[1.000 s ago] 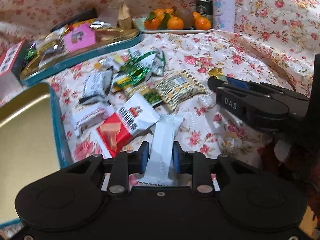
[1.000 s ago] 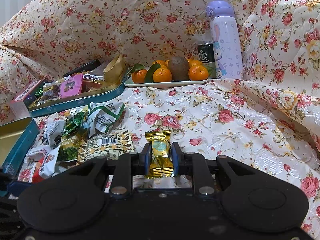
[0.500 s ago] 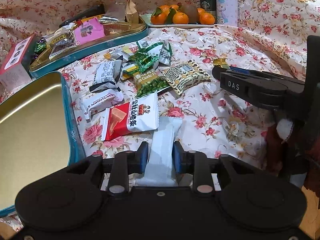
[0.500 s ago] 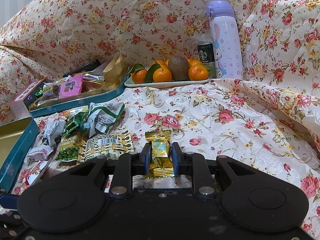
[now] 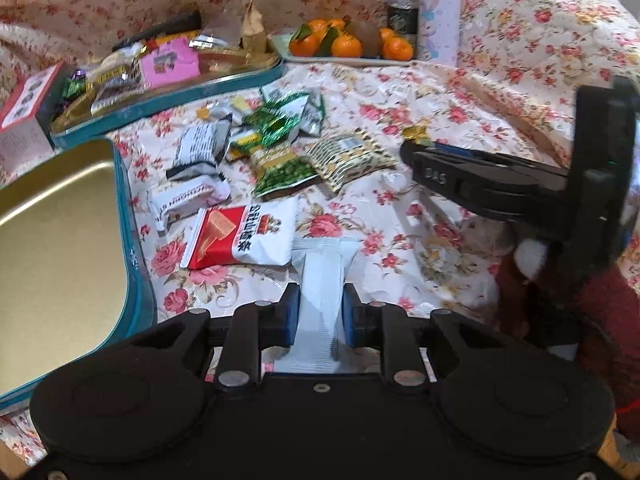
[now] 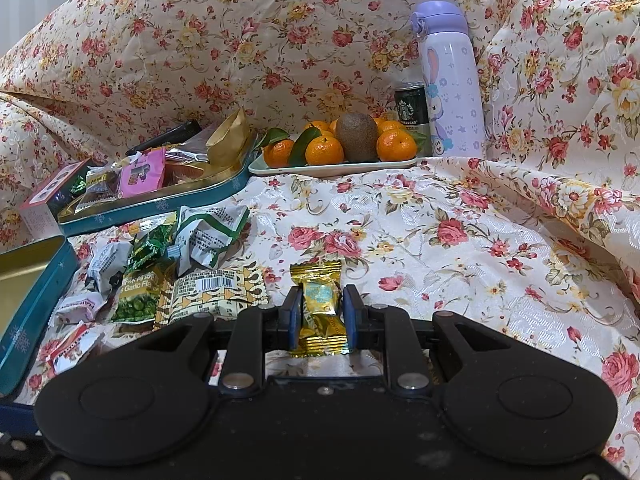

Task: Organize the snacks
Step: 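Carry the white bar and gold candy over the gold tray with both grippers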

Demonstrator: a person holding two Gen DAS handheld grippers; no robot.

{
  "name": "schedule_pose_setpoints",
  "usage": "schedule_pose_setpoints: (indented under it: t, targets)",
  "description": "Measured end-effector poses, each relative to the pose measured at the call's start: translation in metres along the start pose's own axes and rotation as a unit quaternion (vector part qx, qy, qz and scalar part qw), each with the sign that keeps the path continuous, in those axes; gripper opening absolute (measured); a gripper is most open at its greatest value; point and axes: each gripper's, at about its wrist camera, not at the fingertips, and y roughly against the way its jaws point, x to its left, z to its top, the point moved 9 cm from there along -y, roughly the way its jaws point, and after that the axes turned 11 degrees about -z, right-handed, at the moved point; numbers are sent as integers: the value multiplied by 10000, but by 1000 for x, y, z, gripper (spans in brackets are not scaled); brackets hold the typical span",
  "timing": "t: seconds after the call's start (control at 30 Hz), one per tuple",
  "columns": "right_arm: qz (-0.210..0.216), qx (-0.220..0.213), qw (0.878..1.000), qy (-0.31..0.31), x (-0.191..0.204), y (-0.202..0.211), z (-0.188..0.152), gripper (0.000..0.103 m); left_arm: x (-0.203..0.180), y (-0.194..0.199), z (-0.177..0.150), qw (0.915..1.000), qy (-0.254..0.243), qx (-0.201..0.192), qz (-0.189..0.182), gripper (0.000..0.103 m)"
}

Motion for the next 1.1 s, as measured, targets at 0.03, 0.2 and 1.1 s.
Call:
schedule_pose_setpoints:
  t: [0.03,0.2,1.1]
  targets:
    - [-2,0,10000,-5,0,0,0,20,-2,2,1,10000,-23,-45,-19,28]
    - [-40,-9,10000,-6,1,2,0,19,-6,14,2,9998,35,-189,-104,28]
    - [-554,220,9981,180,1,49,-17,20,45,93,-39,9959,584,-551,420,28]
